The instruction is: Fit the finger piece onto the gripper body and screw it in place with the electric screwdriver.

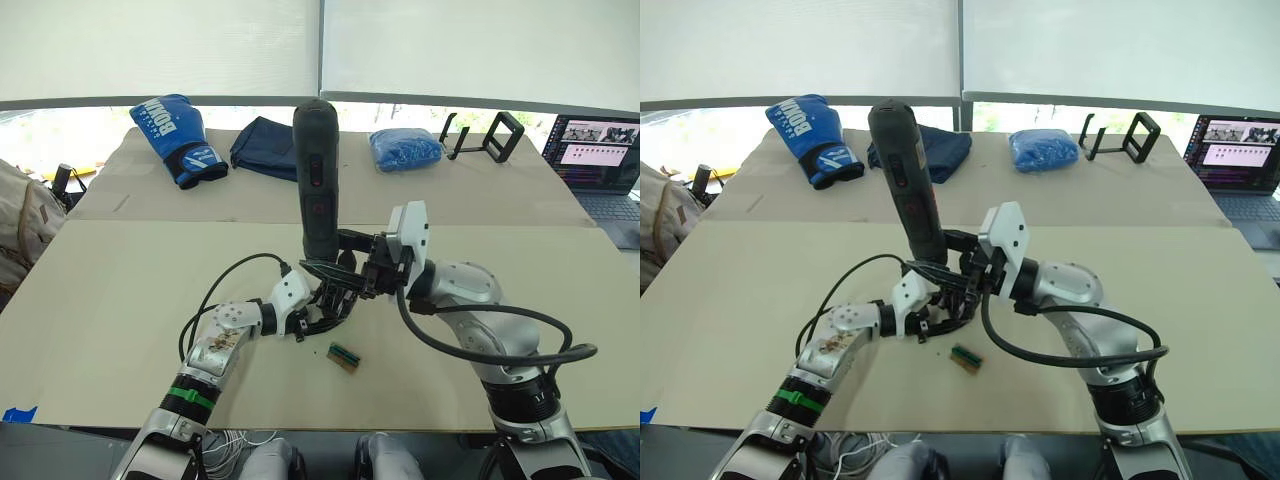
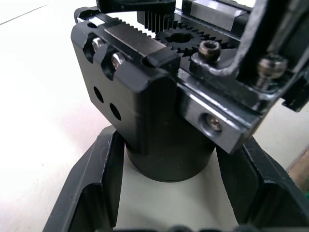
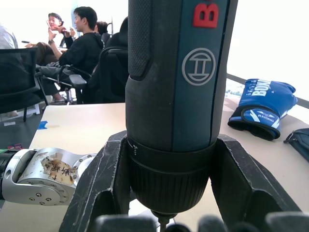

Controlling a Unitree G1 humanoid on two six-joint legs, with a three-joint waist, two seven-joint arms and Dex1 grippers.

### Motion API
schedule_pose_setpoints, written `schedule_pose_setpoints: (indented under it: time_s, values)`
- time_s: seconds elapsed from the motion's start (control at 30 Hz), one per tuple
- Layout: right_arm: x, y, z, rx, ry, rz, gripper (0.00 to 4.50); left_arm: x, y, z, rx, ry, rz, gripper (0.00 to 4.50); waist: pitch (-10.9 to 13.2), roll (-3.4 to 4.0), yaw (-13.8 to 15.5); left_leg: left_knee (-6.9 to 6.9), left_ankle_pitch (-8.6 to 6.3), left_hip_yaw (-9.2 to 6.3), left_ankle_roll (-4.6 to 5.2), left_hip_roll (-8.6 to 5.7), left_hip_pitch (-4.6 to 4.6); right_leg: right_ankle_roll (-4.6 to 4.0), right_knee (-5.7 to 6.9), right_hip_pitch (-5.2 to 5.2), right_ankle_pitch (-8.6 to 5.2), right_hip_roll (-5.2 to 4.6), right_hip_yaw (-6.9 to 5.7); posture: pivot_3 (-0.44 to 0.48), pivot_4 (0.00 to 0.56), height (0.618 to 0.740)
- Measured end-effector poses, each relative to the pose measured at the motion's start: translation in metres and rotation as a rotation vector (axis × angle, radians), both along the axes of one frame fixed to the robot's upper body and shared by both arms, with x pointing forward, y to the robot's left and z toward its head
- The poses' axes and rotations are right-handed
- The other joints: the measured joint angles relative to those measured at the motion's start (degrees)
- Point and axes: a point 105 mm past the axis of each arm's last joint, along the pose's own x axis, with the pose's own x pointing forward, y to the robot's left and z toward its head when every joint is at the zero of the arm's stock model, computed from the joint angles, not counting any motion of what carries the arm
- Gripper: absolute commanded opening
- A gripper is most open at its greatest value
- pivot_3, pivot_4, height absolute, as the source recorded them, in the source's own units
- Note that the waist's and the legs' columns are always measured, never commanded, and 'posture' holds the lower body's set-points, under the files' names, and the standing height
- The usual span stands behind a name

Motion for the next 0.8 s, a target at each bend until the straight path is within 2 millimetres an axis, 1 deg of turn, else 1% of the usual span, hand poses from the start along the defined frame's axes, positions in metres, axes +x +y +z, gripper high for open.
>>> schedule_pose_setpoints:
  time_s: [0.4, 0.8]
  values:
    - [0.002, 0.008, 0.0, -0.02, -0.022, 0.026, 1.94, 0.0, 0.0, 0.0, -0.001, 0.001, 0.0, 2.28, 0.0, 0.0, 0.0, 0.0, 0.0, 0.0, 0.0, 0.0, 0.01, 0.0, 0.0, 0.01, 0.0, 0.0, 0.0, 0.0, 0.15, 0.74]
    - [-0.001, 0.012, -0.001, -0.045, -0.039, 0.054, 1.94, 0.0, -0.001, 0.0, -0.003, 0.001, 0.001, 2.28, 0.0, 0.0, 0.1, 0.01, 0.0, 0.0, 0.0, 0.0, 0.01, 0.0, 0.0, 0.01, 0.0, -0.01, 0.0, 0.0, 0.15, 0.74]
